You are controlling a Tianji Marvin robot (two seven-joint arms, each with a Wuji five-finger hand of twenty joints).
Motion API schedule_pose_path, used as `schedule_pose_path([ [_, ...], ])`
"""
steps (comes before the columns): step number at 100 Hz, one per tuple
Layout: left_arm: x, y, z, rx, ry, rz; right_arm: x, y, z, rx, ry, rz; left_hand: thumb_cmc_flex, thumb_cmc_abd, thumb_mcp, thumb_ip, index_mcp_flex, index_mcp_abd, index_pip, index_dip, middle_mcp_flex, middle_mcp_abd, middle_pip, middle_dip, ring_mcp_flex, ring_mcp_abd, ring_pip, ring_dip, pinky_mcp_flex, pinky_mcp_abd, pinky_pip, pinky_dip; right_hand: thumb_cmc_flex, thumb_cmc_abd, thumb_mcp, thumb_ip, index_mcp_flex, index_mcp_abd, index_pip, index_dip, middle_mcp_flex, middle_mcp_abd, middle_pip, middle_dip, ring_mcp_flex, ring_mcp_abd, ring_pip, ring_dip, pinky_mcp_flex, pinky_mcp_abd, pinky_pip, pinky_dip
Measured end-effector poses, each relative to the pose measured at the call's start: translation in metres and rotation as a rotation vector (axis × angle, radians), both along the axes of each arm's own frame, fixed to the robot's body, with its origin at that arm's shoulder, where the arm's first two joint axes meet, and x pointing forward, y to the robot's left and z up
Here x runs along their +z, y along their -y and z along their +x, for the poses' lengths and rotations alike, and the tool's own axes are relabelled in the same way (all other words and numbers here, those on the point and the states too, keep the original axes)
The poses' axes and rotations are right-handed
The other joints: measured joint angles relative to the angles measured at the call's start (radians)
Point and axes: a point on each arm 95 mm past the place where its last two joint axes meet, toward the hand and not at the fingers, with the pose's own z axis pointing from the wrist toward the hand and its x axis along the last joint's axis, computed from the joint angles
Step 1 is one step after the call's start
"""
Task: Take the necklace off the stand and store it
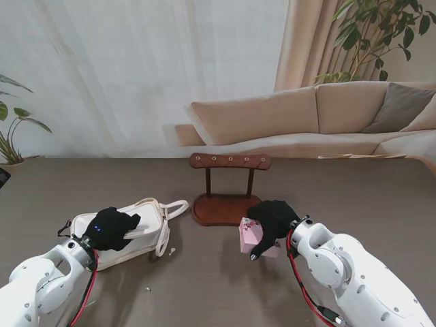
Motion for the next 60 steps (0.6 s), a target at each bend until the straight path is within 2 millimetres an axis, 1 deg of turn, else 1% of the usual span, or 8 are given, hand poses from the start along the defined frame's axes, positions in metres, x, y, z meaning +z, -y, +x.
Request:
schedule_pose_path([
  [22,0.006,0.018,-0.004,-0.094,-0.01,-0.024,0.002,0.004,0.002,-0.009,0.002,-0.004,0.005,0.0,0.0,0.0,0.002,-0.007,0.007,0.0,0.0,0.0,-0.001,-0.012,0.0,0.001,0.0,0.003,0.0,0.0,-0.01,0.0,0.0,0.0,0.0,0.0,0.0,0.0,0.0,0.0,0.0,0.0,0.0,0.0,0.0,0.0,0.0,0.0,0.0,0.0,0.0,0.0],
  [39,0.017,0.035,-0.015,-0.171,-0.008,-0.03,0.002,0.004,0.002,-0.009,0.004,-0.006,0.005,0.0,0.0,0.0,0.014,-0.03,0.016,0.0,0.009,-0.022,-0.001,-0.014,0.0,0.001,0.0,0.003,-0.002,0.0,-0.012,0.0,0.0,0.0,0.0,0.0,0.0,0.0,0.0,0.0,0.0,0.0,0.0,0.0,0.0,0.0,0.0,0.0,0.0,0.0,0.0,0.0],
  [60,0.025,0.047,-0.026,-0.223,-0.003,-0.042,0.003,0.003,0.002,-0.006,0.004,-0.008,0.005,0.0,0.0,0.0,0.023,-0.042,0.016,0.0,0.01,-0.034,0.001,-0.014,0.0,0.001,-0.004,0.003,-0.004,0.0,-0.024,0.0,0.0,0.0,0.0,0.0,0.0,0.0,0.0,0.0,0.0,0.0,0.0,0.0,0.0,0.0,0.0,0.0,0.0,0.0,0.0,0.0],
])
